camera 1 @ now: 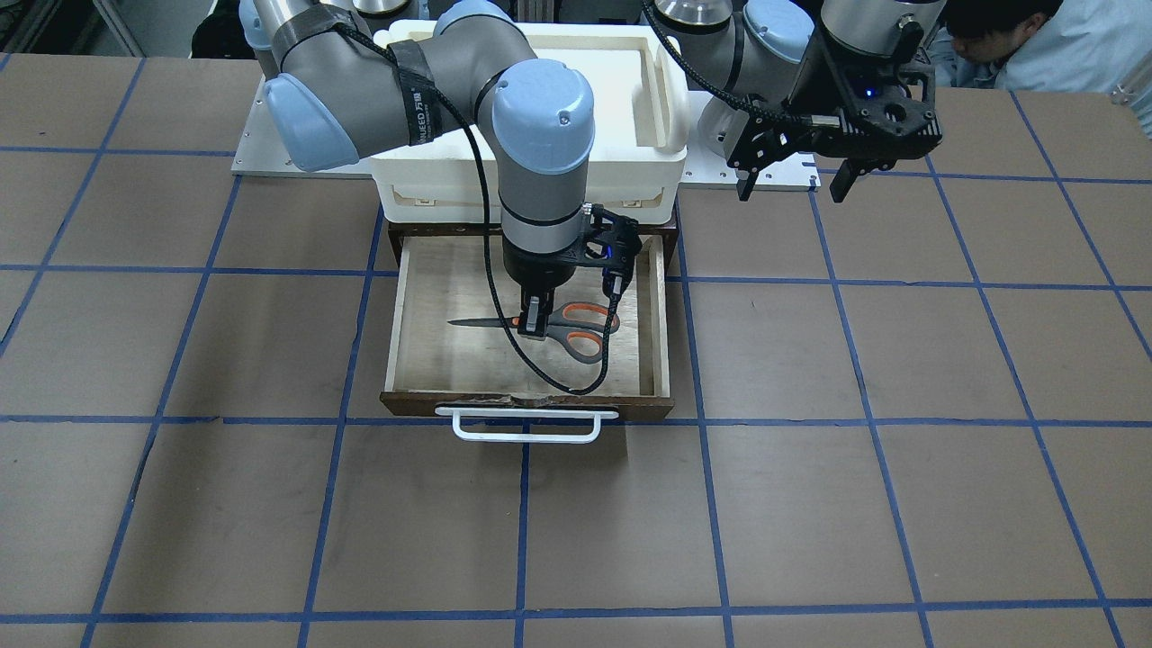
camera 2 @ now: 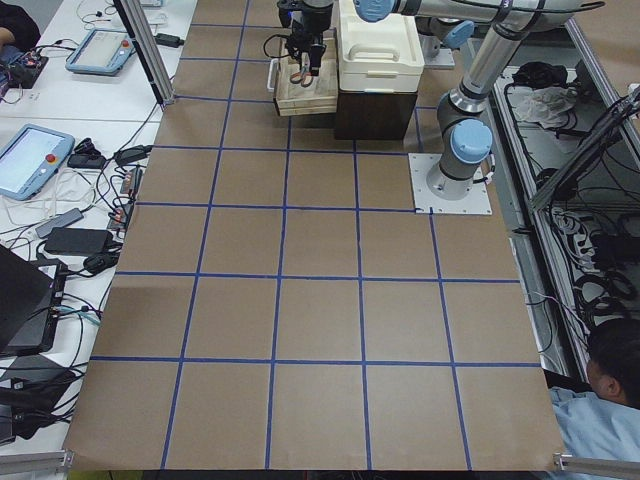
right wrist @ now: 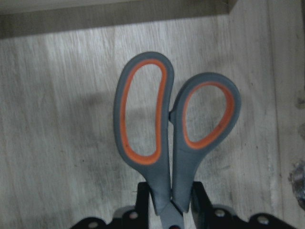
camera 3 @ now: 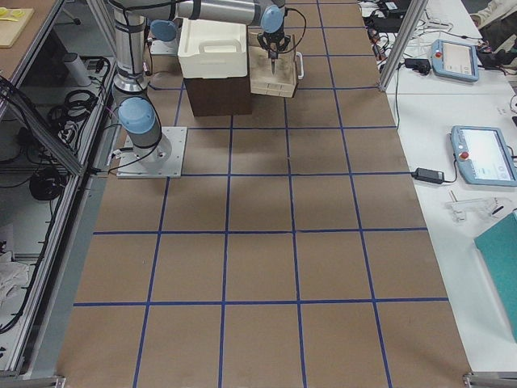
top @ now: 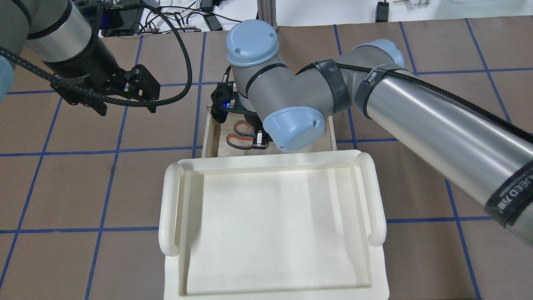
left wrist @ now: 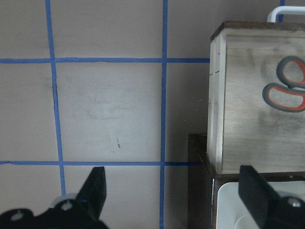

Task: Put scissors in drawer and close it
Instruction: 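Lower the scissors into the drawer and open the right gripper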

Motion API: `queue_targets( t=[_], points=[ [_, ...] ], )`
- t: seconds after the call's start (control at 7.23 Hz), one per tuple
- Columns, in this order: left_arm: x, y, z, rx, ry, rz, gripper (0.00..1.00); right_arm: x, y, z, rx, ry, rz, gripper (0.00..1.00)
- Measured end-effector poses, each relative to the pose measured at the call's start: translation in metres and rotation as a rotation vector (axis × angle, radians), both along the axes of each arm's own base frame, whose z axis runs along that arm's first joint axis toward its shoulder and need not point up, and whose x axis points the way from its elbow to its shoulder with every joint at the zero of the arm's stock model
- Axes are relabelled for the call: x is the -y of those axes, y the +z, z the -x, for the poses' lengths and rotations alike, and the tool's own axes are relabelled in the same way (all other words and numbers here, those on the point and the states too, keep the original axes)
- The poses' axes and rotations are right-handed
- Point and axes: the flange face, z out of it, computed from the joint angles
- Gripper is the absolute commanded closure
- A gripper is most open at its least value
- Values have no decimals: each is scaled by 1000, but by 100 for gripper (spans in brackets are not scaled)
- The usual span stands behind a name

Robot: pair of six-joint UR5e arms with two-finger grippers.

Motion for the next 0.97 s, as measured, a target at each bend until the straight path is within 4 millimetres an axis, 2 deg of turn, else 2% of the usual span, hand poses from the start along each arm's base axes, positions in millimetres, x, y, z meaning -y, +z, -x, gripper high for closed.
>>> queue_targets(
  t=[0.83, 0.97],
  points=[
    [1, 1, -2, 2, 7, 5, 0, 4, -23, -6, -20, 2, -18, 100],
    [1, 1, -2, 1, 7, 4, 0, 4, -27, -6, -23, 5, -23, 86]
  ],
)
